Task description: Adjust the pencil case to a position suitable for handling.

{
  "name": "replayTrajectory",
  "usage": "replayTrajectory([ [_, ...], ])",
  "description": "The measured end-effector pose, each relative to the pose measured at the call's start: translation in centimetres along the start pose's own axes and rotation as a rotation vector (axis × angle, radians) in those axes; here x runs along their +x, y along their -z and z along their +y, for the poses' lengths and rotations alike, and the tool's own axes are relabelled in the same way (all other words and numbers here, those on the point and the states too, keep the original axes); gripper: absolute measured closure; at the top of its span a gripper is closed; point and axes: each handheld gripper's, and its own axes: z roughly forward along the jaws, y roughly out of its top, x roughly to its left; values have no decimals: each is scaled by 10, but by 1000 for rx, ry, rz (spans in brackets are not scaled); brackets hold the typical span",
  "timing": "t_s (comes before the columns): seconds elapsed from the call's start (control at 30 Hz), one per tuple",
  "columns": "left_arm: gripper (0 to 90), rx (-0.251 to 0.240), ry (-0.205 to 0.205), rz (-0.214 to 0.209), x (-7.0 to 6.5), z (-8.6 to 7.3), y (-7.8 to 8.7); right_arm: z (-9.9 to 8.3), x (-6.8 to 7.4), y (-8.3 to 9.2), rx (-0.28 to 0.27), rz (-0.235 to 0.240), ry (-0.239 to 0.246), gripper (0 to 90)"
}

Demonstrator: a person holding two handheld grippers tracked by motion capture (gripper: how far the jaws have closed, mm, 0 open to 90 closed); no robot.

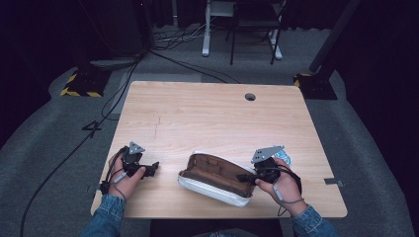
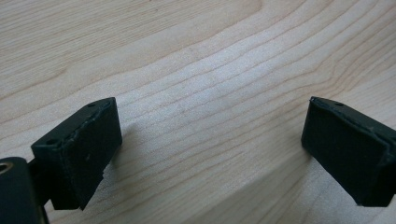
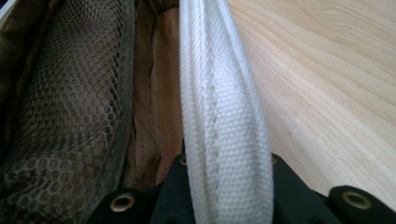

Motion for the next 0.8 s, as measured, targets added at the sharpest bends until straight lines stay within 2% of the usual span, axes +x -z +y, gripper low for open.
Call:
replayTrajectory([
  [0.27, 52, 0, 0, 0, 0, 0, 0, -4, -2, -9, 41, 15, 3, 864],
  [0.53, 50, -2, 2, -2, 0, 0, 0, -6, -5, -13, 48, 11, 9, 854],
  [0.67, 50, -3, 1, -3, 0, 0, -1, -8, -5, -17, 71, -9, 26, 801],
  [0.8, 48, -1, 1, -5, 0, 1, -1, -7, -5, -16, 65, -20, 41, 738],
])
